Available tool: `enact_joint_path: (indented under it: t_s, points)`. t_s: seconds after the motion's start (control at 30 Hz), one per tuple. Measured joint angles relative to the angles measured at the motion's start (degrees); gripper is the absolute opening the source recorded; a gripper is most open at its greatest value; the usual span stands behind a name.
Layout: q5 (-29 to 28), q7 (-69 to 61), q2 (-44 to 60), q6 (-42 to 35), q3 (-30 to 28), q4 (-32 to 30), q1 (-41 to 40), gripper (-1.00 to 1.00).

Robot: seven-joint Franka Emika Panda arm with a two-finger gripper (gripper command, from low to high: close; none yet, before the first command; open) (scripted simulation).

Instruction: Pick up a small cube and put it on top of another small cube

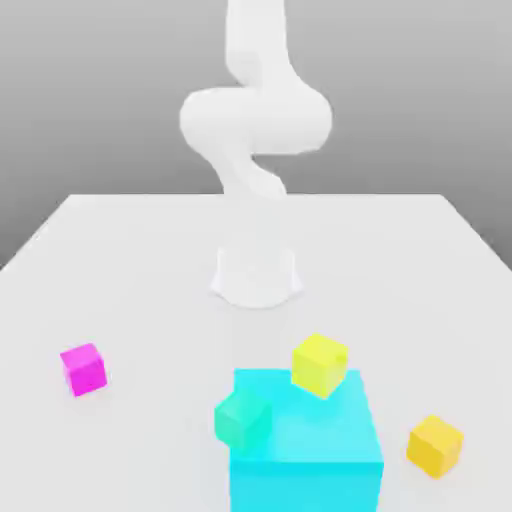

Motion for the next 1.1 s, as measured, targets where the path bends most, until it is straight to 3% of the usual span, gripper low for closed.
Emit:
enact_joint_path:
  t_s: [0.3, 0.5, 0.67, 0.9, 0.93, 1.1]
  points:
    - [-4.71, 7.75, 19.36, 12.31, -5.88, -11.32, -12.26, 0.00]
    - [-4.45, 10.32, 31.73, 20.33, -11.69, -18.65, -18.54, 0.00]
    - [2.52, 7.62, 42.31, 27.17, -15.36, -24.55, -23.53, 0.00]
    - [14.80, -1.08, 57.00, 38.47, -4.97, -22.96, -31.86, 0.00]
    - [15.28, -1.48, 58.06, 39.34, -4.05, -22.75, -32.69, -1.00]
    - [15.12, -1.32, 58.06, 39.34, -4.03, -22.75, -32.71, -1.00]
